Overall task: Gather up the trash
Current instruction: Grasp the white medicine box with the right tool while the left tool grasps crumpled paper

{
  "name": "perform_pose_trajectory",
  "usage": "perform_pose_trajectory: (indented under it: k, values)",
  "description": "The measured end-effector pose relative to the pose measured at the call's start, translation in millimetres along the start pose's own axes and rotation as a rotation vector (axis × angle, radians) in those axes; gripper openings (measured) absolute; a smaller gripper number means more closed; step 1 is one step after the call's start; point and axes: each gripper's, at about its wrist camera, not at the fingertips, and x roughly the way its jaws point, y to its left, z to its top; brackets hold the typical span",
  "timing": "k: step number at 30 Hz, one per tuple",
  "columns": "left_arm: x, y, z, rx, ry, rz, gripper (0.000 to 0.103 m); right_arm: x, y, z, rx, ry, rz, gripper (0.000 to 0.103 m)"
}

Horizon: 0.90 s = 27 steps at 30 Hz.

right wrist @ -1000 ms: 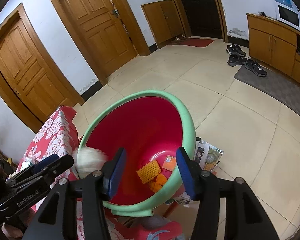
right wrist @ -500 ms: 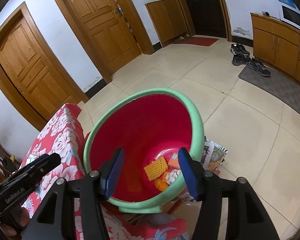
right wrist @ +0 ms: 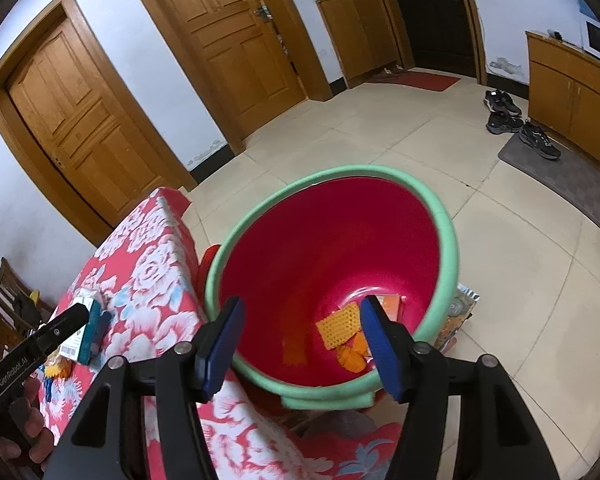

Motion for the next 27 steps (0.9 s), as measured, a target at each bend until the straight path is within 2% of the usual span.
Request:
perform_pose_trajectory:
  k: [19,27]
  values:
    - [-44.0,108.3,-5.8,-0.140,-0.074,0.171,0.058,4.8,82.6,-11.3,-0.096,0.053,0.084,0.073]
    - [-43.6,146.1,-9.9,-0.187,-0.067,0.243,0.058,12.3,129.5,-18.5,-0.168,0.080,0.125,0.075]
